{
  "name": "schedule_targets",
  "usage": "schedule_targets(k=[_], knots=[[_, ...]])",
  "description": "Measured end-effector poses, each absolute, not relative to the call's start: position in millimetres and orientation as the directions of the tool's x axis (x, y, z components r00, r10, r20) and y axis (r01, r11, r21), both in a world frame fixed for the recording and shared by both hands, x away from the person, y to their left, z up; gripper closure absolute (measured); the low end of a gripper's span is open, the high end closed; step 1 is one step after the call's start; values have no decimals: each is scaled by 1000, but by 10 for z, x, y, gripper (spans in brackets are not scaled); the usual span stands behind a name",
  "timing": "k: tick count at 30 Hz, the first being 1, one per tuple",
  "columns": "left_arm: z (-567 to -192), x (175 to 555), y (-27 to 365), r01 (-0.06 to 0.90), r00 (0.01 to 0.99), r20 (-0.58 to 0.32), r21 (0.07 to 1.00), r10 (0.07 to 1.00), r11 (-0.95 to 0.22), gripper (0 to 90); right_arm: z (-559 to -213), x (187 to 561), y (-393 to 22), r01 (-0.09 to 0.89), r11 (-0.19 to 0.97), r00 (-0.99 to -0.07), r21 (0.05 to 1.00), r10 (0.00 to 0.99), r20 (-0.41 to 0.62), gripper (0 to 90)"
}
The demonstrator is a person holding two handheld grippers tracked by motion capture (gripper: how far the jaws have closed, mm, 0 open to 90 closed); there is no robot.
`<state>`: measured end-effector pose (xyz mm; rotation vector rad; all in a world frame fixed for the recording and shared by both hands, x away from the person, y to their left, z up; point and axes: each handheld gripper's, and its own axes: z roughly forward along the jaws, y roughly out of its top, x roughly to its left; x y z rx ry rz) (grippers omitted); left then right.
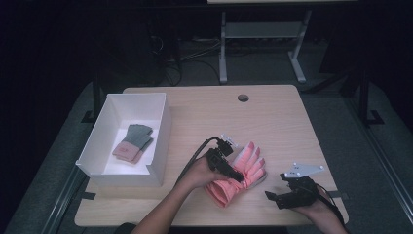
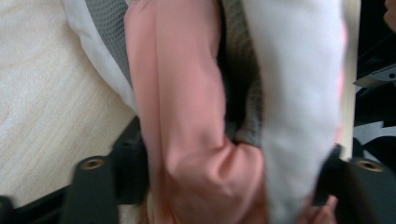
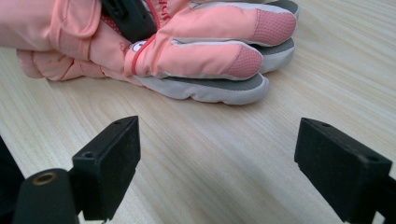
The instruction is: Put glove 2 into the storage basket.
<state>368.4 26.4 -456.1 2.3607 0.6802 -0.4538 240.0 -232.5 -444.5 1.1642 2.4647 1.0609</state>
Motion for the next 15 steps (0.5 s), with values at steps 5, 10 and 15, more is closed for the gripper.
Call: schedule_targets(k=[5,10,15], knots=[[-4560,3715,289,586,787,-516,459,337,-668,528,-4449,2404,-2323,592,426,-661,685,743,109,142],[-4530,3719,312,594,780,-529,458,335,-661,592,-4450,2404,-2332,586,418,-659,694,744,108,142],[-4459,3714,338,595,779,-533,462,331,-658,603,-4437,2405,-2353,587,401,-652,703,749,117,142]])
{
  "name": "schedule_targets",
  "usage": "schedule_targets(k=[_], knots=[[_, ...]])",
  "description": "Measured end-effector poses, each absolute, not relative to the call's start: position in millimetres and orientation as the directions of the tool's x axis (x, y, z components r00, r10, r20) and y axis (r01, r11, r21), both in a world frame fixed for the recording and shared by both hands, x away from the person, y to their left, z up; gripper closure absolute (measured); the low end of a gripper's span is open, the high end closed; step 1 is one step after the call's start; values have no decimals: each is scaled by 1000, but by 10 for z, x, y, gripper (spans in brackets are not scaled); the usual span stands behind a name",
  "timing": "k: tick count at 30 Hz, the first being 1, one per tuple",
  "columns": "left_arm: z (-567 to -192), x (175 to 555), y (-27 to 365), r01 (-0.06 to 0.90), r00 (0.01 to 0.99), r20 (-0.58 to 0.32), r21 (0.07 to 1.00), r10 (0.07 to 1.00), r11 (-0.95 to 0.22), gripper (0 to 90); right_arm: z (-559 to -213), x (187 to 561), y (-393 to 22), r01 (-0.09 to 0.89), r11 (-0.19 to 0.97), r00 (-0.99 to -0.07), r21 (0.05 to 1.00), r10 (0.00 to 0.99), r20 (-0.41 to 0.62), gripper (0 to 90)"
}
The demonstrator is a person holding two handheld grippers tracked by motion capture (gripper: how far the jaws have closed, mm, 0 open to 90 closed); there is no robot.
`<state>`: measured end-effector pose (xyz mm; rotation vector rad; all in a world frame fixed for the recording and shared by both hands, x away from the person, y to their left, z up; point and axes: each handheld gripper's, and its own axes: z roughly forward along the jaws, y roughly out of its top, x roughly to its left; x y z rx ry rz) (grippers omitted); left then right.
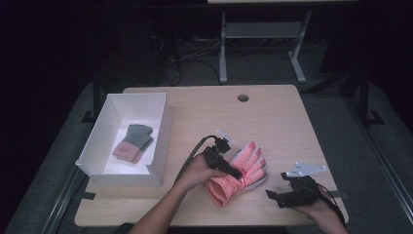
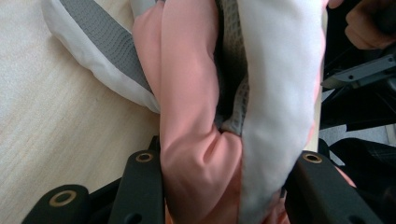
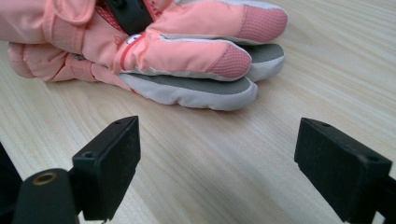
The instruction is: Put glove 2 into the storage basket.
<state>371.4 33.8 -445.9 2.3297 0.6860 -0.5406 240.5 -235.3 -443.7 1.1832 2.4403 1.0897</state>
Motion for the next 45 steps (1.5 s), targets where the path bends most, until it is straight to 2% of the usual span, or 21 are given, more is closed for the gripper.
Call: schedule_targets(k=[8,15,29,35,45], knots=[[-4182,3697,476,602,789,-494,499,366,-624,608,-4424,2413,-2362,588,394,-649,707,751,121,142],[-3675,3683,695,606,795,-449,555,408,-570,605,-4430,2419,-2352,587,396,-650,706,750,120,142],[-2728,3741,1558,619,761,-347,642,548,-453,603,-4441,2458,-2332,592,393,-649,704,751,126,141],[-2592,3795,2002,647,706,-331,661,627,-380,602,-4445,2464,-2320,585,399,-655,705,746,121,141],[-2673,3876,2717,704,578,-341,668,741,-242,601,-4439,2456,-2306,589,399,-648,703,753,115,141]])
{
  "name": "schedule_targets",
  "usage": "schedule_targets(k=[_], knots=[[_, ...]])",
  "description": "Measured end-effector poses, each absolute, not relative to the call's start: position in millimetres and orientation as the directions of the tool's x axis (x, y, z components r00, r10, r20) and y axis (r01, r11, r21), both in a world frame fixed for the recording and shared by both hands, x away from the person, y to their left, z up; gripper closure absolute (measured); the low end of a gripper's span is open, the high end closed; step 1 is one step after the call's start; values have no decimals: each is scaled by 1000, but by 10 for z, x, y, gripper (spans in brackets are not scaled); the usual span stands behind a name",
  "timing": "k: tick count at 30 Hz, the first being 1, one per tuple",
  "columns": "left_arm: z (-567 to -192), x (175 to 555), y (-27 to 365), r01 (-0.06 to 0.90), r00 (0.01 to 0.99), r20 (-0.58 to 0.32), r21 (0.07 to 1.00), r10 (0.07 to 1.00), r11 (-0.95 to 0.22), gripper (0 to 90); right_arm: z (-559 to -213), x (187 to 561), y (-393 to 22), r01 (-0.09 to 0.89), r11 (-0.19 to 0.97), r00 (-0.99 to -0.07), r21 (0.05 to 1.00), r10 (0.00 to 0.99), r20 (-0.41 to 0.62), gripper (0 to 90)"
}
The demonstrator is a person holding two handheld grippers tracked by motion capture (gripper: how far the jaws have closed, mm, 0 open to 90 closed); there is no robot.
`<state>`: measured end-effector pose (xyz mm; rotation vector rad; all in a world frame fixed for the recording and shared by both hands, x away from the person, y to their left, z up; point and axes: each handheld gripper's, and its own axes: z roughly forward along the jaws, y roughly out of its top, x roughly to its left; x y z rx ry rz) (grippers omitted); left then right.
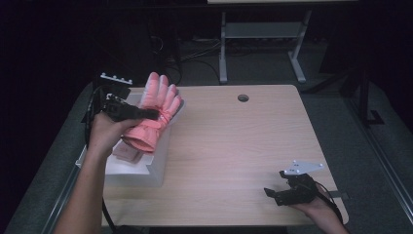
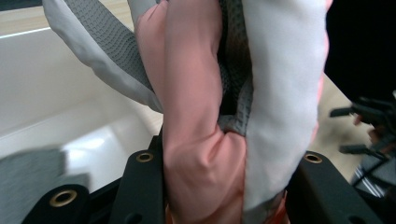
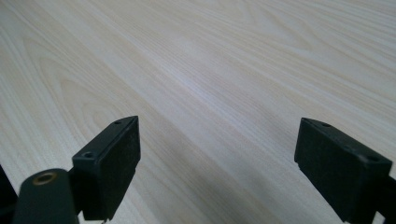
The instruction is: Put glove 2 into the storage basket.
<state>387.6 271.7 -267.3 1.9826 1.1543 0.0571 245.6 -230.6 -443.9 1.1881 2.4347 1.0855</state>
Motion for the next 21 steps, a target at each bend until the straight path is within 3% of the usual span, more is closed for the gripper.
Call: schedule_targets(k=[9,21], knots=[[-2854,3953,3156,748,460,-336,645,822,-155,601,-4445,2470,-2320,594,397,-643,700,757,116,142],[-3427,4133,3173,820,377,-334,554,864,-144,597,-4446,2464,-2324,598,401,-644,694,756,118,142]])
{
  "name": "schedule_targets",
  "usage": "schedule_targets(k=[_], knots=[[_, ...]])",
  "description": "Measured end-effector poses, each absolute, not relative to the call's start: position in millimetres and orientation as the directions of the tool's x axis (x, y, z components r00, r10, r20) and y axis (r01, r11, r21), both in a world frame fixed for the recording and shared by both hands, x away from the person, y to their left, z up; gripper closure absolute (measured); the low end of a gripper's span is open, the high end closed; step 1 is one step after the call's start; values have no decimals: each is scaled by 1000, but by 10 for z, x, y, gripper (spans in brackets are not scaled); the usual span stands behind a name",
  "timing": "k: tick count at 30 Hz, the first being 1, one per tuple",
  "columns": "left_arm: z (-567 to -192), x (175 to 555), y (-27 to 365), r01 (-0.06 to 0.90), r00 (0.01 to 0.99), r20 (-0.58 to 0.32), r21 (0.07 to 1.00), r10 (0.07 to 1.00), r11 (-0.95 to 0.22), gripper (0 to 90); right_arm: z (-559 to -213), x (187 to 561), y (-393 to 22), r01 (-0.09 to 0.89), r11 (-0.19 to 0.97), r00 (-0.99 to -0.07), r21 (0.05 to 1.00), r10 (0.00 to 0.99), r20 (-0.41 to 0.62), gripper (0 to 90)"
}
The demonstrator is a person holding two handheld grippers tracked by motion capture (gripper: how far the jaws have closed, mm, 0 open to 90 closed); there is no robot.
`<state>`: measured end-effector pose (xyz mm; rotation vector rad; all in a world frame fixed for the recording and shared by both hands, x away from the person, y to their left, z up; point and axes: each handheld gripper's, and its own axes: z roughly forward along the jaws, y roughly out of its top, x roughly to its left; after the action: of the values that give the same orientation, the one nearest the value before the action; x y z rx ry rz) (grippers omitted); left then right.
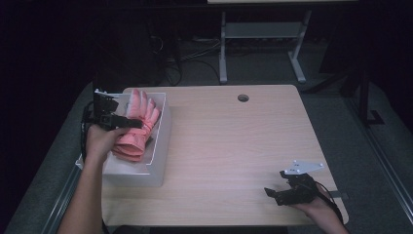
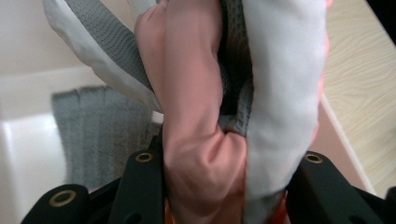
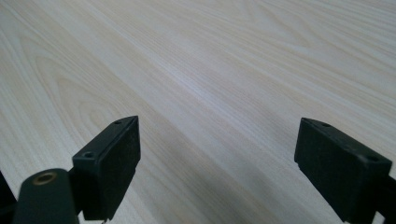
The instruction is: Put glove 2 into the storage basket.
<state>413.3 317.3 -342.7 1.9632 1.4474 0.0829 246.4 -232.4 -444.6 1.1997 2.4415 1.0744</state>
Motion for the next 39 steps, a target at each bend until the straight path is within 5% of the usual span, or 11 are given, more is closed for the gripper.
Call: schedule_targets(k=[19,30,39], knots=[[-4071,4236,2996,876,353,-327,445,876,-187,531,-4451,2462,-2324,595,404,-646,695,755,114,143],[-4032,4210,3004,855,384,-311,475,869,-208,164,-4452,2465,-2331,596,401,-645,696,755,118,143],[-3718,4187,3083,825,404,-286,524,869,-211,133,-4450,2463,-2328,594,400,-647,698,753,118,143]])
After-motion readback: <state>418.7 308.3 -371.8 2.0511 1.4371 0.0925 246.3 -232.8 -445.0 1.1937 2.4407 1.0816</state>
